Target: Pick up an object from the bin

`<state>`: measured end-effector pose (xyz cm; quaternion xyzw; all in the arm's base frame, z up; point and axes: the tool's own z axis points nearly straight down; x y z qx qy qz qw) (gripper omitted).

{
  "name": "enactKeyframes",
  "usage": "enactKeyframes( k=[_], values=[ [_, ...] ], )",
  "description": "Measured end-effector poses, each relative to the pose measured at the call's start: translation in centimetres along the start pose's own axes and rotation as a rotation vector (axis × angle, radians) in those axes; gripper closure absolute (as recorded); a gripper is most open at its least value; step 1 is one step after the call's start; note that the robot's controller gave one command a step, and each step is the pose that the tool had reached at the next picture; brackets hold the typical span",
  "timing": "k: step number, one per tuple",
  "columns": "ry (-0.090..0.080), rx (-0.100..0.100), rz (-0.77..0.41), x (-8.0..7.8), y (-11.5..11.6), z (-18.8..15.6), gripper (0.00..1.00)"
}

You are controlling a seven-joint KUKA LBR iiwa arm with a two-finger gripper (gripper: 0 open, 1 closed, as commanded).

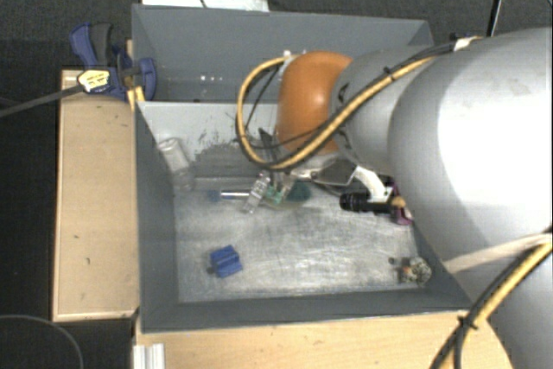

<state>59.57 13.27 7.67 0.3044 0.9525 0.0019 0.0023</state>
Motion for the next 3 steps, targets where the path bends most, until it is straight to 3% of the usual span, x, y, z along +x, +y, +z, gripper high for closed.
enactKeyframes(
  k=[1,2,3],
  values=[
    [-0.001,0.0,-0.003,-0.1,0.1,-3.9,1.0],
    [-0.002,-0.002,-0.009,-0.3,0.2,-11.0,1.0],
    [0.0,0.002,-0.014,-0.4,0.3,-11.7,1.0]
  ],
)
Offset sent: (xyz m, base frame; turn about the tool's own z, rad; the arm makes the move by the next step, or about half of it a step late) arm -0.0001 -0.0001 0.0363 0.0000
